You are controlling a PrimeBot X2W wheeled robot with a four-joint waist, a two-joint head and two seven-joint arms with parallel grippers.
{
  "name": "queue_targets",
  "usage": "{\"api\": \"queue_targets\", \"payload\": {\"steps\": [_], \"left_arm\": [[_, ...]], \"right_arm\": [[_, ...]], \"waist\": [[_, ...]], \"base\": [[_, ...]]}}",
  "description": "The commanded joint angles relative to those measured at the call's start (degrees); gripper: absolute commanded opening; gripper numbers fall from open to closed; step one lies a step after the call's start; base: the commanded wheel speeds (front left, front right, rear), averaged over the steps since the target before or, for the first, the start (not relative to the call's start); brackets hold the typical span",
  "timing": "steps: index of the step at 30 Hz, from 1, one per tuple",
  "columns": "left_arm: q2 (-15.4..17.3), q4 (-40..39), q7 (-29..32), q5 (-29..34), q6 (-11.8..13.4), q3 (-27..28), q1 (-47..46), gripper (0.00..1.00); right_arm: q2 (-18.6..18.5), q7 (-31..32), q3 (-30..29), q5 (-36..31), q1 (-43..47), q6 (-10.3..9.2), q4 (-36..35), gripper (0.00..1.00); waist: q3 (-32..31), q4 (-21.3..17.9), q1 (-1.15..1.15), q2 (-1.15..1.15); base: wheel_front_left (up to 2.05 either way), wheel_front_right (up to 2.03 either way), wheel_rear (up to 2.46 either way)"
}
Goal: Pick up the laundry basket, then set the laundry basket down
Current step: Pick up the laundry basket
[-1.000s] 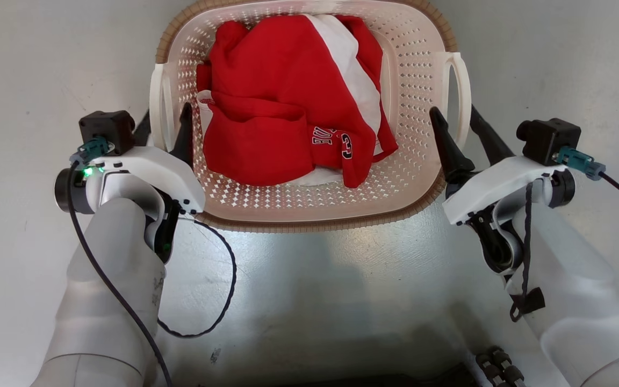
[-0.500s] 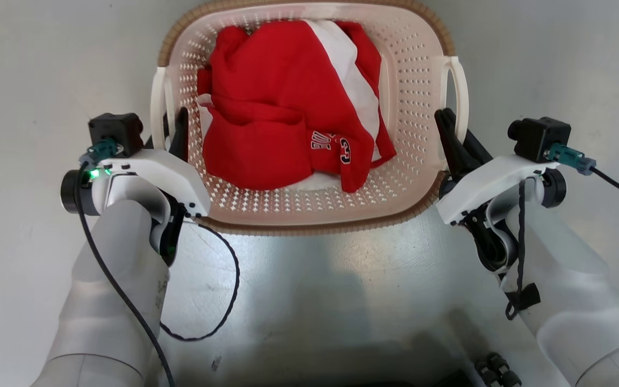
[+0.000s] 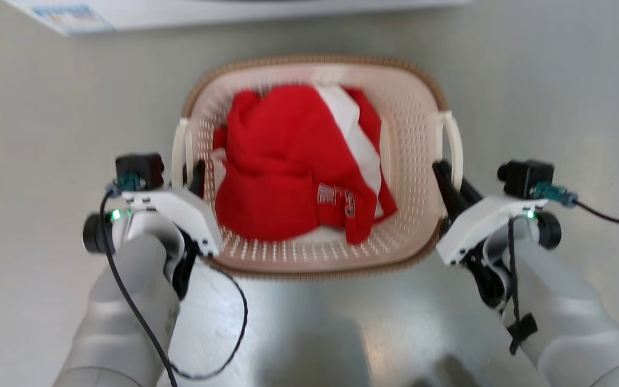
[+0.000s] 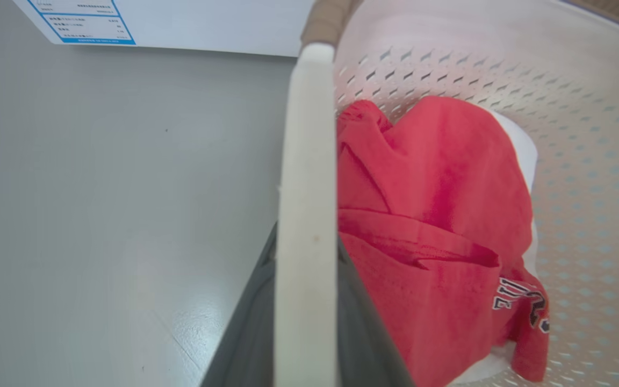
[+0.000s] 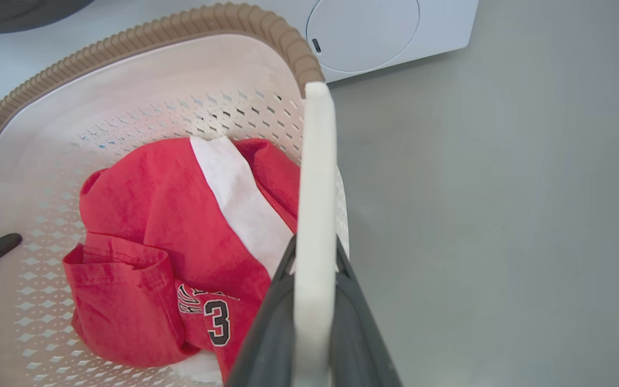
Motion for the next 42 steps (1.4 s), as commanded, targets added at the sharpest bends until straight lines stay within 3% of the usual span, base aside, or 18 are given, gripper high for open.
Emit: {"api": "queue_targets", "payload": {"steps": [1, 13, 30, 42], "left_arm": [[0.98, 0.67, -0.34, -0.89, -0.42, -0.09, 3.05, 0.00], [0.70, 5.66, 3.75, -10.26, -0.43, -7.55, 9.28, 0.00], [0.64, 5.46, 11.05, -19.49, -0.43, -14.88, 19.18, 0.00], [1.36, 5.70, 16.40, -23.78, -0.43, -18.67, 20.85, 0.00]], "right_arm": [[0.33, -0.80, 1.99, 1.15, 3.24, 0.28, 0.37, 0.00], [-0.59, 1.59, 13.05, 10.37, 7.58, 0.28, 4.96, 0.00], [-0.75, 8.41, 21.96, 18.95, 13.14, 0.28, 6.54, 0.00], [-1.06, 15.07, 25.94, 22.81, 12.65, 0.28, 7.20, 0.00]], "waist": [[-5.13, -0.11, 0.00, 0.00], [-21.40, -0.16, 0.00, 0.00], [-38.49, -0.70, 0.00, 0.00], [-42.36, -1.17, 0.00, 0.00]], "base": [[0.00, 0.00, 0.00], [0.00, 0.00, 0.00], [0.00, 0.00, 0.00], [0.00, 0.00, 0.00]]}}
